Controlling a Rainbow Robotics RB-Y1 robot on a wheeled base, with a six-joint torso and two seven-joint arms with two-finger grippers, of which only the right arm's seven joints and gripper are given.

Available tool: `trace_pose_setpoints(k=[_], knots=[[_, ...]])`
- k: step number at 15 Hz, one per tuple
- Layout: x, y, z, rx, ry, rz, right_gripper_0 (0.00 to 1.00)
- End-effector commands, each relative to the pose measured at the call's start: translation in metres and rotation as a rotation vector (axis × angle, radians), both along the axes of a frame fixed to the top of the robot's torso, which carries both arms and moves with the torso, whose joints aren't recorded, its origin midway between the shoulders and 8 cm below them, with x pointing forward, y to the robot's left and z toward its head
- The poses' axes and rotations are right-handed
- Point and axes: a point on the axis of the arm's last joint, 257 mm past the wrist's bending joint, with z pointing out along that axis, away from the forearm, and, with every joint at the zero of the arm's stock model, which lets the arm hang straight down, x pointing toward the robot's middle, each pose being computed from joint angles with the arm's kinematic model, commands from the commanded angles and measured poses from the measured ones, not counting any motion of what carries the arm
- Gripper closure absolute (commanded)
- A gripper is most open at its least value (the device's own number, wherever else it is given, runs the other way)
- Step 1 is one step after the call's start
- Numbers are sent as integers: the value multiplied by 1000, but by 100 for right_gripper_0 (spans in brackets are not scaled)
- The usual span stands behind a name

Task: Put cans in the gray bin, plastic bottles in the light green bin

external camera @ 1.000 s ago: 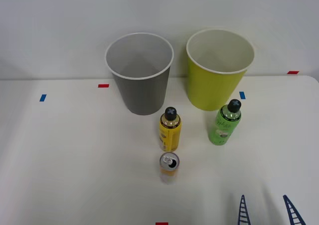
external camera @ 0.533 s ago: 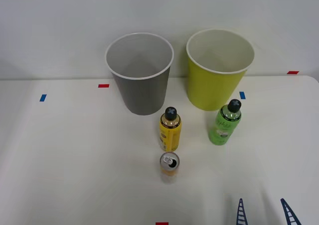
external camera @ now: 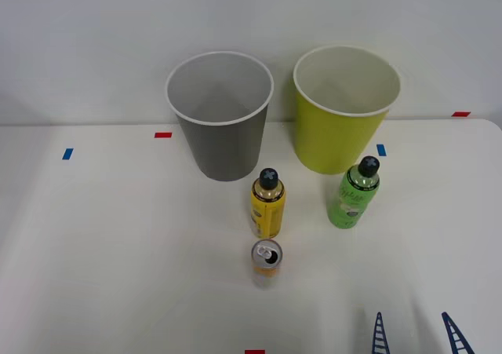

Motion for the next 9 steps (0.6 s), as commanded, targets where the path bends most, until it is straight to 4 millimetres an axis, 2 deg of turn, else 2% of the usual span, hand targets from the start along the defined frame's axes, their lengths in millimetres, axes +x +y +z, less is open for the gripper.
trace_pose_setpoints(k=[1,9], knots=[[0,0,0,0,0,0,12],[0,0,0,0,0,0,12]])
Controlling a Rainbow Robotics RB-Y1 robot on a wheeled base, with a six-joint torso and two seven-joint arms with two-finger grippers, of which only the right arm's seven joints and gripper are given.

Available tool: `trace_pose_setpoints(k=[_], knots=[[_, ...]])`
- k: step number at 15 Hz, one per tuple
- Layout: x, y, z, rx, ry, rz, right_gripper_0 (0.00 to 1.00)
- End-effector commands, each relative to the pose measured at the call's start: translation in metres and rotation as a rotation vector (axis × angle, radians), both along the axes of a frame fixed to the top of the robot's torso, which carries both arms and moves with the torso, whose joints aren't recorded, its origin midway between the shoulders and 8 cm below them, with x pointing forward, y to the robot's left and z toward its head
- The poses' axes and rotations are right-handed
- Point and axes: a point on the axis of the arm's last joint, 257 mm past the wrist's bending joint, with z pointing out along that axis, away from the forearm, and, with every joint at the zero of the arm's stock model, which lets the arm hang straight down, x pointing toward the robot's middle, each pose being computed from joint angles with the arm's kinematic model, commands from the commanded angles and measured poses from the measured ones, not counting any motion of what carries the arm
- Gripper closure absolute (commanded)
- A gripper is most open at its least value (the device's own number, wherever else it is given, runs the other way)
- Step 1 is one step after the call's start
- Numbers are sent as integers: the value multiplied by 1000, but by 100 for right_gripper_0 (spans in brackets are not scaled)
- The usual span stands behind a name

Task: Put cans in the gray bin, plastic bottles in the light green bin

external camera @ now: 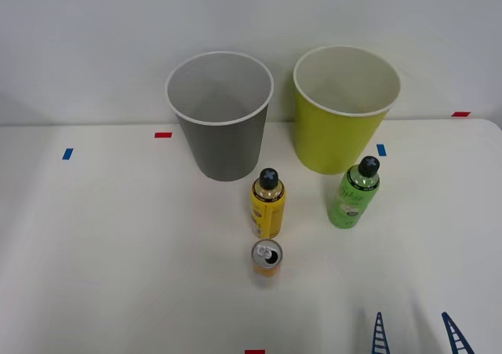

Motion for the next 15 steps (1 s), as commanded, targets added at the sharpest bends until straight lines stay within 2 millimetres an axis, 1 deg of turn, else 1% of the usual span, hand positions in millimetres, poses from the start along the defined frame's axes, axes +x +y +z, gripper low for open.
trace_pose_setpoints(k=[1,15], knots=[[0,0,0,0,0,0,12],[0,0,0,0,0,0,12]])
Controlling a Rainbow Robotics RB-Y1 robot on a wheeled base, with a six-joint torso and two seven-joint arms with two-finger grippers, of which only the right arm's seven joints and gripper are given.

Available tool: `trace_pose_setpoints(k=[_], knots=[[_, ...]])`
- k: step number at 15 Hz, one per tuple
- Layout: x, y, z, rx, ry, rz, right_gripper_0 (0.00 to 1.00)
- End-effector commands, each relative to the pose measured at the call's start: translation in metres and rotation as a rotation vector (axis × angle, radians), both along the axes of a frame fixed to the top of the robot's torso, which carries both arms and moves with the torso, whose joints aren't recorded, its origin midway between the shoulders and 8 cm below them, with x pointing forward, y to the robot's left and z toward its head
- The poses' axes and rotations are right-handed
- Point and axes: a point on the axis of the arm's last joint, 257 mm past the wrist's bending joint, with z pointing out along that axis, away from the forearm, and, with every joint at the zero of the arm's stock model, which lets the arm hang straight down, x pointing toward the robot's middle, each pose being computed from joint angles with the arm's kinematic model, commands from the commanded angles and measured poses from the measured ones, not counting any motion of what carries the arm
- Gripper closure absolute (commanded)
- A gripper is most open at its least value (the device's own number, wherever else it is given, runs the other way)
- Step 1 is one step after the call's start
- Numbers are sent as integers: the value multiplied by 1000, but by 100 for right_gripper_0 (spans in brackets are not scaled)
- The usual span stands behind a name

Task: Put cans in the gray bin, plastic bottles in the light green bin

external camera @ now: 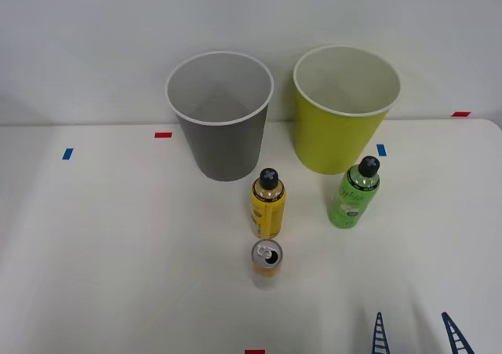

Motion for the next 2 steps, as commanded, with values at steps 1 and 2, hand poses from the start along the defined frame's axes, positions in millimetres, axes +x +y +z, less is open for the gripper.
trace_pose_setpoints(k=[1,2], knots=[[0,0,0,0,0,0,12],[0,0,0,0,0,0,12]])
